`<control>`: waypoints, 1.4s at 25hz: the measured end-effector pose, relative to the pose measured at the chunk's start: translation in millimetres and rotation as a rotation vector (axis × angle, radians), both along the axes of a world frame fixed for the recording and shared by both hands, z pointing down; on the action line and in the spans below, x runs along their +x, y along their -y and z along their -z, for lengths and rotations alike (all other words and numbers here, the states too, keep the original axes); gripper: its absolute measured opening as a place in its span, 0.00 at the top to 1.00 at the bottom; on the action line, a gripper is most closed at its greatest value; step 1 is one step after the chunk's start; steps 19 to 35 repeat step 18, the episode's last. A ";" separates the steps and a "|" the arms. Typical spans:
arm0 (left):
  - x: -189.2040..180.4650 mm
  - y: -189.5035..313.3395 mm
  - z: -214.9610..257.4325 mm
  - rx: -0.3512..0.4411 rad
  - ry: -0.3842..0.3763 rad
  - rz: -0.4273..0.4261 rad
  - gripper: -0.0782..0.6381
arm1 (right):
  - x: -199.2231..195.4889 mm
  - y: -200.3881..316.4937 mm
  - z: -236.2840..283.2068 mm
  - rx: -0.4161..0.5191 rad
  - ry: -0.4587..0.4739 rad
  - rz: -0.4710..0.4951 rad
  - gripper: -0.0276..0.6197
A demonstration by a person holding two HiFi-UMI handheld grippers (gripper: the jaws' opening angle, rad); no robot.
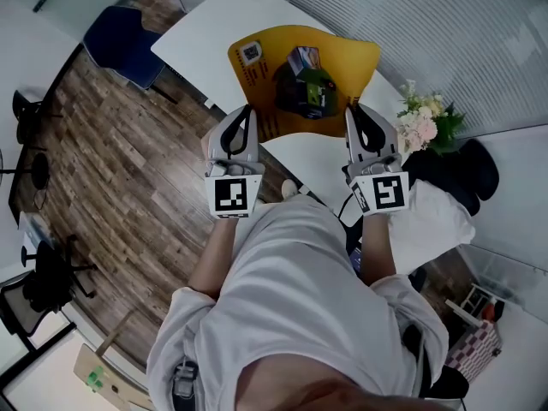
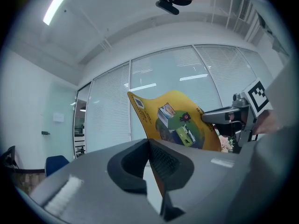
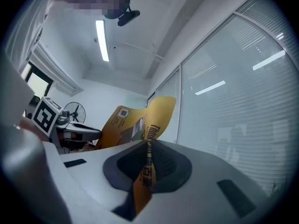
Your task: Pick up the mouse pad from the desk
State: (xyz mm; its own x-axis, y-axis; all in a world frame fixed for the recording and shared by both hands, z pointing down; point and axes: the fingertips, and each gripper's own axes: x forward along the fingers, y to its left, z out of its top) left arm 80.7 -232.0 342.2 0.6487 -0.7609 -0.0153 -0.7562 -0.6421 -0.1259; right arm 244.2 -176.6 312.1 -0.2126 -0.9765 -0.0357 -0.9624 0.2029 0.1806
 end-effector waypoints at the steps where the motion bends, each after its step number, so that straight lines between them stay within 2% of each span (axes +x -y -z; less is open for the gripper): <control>1: -2.1 -0.4 2.3 0.001 -0.003 0.000 0.89 | -2.0 0.0 0.9 0.000 0.005 0.001 0.91; 6: -9.7 -5.9 16.8 0.012 -0.044 -0.004 0.89 | -12.3 -4.7 5.3 0.010 0.013 0.005 0.91; 35: -22.0 -11.0 26.9 0.028 -0.045 -0.014 0.89 | -23.7 -7.4 14.2 0.015 0.021 0.012 0.91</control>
